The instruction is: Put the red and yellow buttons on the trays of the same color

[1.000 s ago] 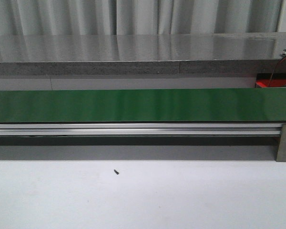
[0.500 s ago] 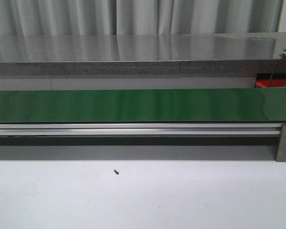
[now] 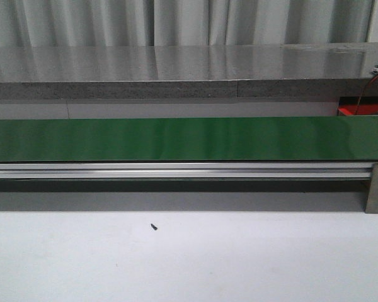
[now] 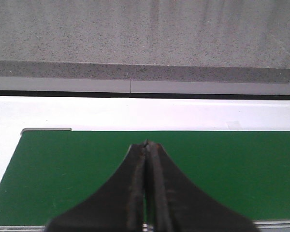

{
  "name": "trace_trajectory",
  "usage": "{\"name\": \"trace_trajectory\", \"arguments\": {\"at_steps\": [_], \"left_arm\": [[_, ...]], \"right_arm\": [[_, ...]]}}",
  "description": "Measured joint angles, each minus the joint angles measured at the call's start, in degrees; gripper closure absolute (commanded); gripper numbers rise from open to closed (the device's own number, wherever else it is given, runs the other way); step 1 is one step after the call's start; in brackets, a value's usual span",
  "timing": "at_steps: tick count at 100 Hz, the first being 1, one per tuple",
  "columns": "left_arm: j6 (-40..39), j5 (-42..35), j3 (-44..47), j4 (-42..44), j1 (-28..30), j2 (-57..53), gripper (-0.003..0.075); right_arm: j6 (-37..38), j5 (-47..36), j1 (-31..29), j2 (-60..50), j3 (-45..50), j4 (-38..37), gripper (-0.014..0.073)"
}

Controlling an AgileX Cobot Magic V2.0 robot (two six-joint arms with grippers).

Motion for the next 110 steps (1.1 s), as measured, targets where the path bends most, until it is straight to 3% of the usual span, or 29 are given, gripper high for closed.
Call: {"name": "trace_trajectory", "arguments": {"at_steps": [110], "left_arm": [[0.0,0.0,0.0,0.0,0.0,0.0,0.074]], "right_arm": [[-0.13,-0.09,1.1,0.0,0.0,0.34,0.0688]]}}
